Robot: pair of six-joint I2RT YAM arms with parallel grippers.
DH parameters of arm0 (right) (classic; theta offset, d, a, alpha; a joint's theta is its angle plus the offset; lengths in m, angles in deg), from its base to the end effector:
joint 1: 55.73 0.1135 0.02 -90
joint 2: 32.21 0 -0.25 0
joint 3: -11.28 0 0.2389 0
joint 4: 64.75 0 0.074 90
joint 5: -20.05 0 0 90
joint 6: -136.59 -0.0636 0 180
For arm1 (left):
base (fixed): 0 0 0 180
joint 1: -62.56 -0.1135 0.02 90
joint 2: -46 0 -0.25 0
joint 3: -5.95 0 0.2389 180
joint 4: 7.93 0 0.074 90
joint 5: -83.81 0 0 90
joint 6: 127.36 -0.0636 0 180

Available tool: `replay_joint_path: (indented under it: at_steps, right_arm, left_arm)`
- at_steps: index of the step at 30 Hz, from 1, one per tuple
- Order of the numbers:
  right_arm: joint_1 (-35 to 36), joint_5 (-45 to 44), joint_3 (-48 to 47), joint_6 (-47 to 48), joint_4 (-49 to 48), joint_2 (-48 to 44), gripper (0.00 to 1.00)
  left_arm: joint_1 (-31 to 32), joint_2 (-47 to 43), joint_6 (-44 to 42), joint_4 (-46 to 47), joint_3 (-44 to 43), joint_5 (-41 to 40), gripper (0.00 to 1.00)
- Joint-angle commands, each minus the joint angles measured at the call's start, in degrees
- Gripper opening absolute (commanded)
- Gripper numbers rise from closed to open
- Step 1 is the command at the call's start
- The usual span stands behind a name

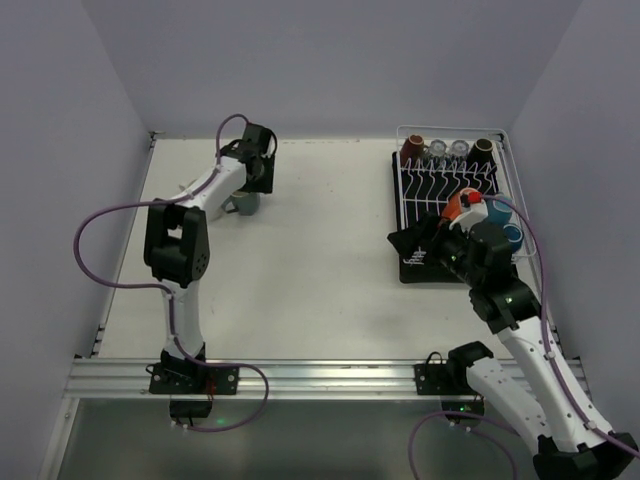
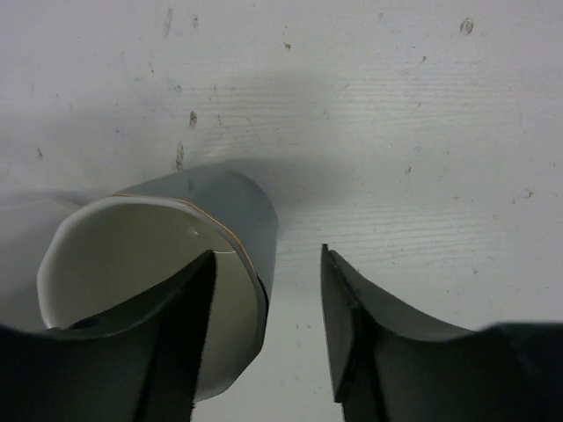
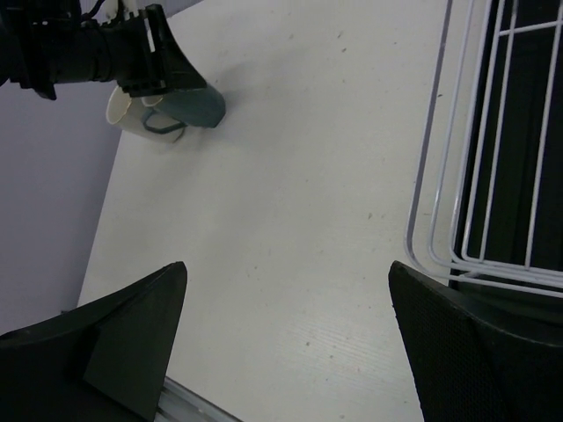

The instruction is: Unload the cups from the dish rack

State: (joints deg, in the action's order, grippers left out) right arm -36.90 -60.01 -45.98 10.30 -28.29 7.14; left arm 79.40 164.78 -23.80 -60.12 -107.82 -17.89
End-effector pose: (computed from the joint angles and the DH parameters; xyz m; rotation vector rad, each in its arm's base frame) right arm 0.1702 0.0696 0.3020 0.1773 1.9663 0.8076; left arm 0.4365 -0.1187 0.1972 -0.0039 2.5386 0.0551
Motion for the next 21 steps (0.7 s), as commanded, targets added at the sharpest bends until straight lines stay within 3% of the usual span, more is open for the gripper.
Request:
replay_joint_path:
  at_steps: [1, 2, 6, 13, 16, 21]
  right_arm:
    - [0.15, -6.14, -4.21, 2.98, 3.92, -0.42, 0.99]
    - [0.07, -7.98, -4.56, 2.98, 4.36, -0.5, 0.99]
    - [0.07, -16.24, -7.72, 4.47, 7.78, -0.24, 0.97]
    - [-1.25, -32.85, -15.19, 8.96, 11.83, 8.27, 0.83]
    - [-2.83, -34.8, -18.53, 9.84, 11.93, 13.98, 0.82]
    - [-8.1, -36.04, -22.58, 10.98, 12.01, 22.06, 0.83]
  left_arm:
    - [-0.49, -5.4, -0.73, 0.64, -1.77, 0.54, 0.55]
    - [-0.49, -6.01, -0.47, 1.08, -1.42, 0.98, 0.62]
    - [-0.49, -9.17, 0.24, 1.79, -1.68, 2.56, 0.72]
    - [0.91, -21.64, 2.16, 4.16, 0.6, 9.67, 0.84]
    - [3.98, -31.92, 3.31, 8.46, 6.3, 14.33, 0.87]
    - [11.71, -51.84, 5.16, 18.12, 25.97, 23.62, 0.9]
